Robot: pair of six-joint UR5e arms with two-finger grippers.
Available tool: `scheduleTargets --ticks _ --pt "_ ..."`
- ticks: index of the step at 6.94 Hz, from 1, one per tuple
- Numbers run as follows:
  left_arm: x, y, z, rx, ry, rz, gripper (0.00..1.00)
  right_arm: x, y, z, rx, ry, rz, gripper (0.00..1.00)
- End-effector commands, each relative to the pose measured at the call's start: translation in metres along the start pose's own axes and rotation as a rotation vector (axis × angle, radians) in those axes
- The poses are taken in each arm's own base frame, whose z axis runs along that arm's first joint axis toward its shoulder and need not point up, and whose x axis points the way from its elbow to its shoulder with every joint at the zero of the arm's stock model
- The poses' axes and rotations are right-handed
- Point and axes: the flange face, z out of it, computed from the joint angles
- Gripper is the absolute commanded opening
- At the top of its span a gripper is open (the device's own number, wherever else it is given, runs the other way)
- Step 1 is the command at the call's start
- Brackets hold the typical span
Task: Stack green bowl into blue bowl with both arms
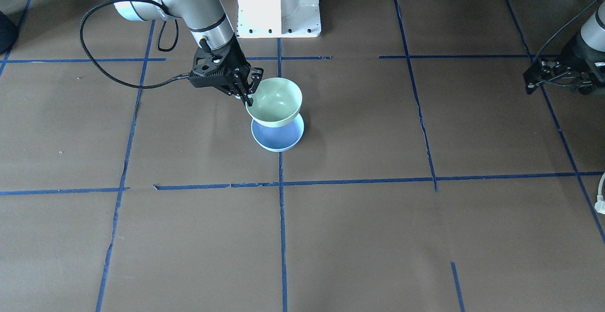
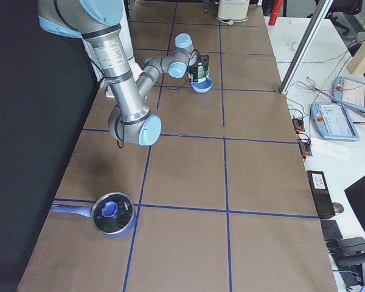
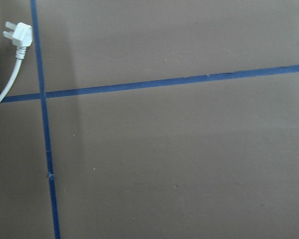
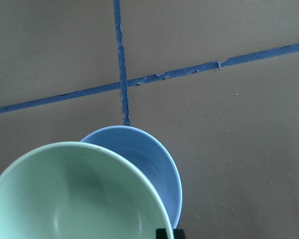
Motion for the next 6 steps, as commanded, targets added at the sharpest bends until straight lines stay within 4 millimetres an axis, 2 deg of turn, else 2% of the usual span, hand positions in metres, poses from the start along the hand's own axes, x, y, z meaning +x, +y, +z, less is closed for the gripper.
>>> scheduleTargets --ticks 1,4,6 --pt "-0.013 -0.001 0.000 -0.001 -0.007 -0.026 1.00 -0.001 -0.002 0.002 0.013 0.002 0.006 0.02" --pt "-0.014 -0.002 0.001 -0.001 -0.007 -0.028 1.00 -0.004 -0.003 0.001 0.029 -0.001 0.088 0.03" --pt "-0.015 -0.001 0.002 -0.004 -0.008 -0.030 1.00 -0.027 -0.007 0.010 0.028 -0.007 0.169 0.04"
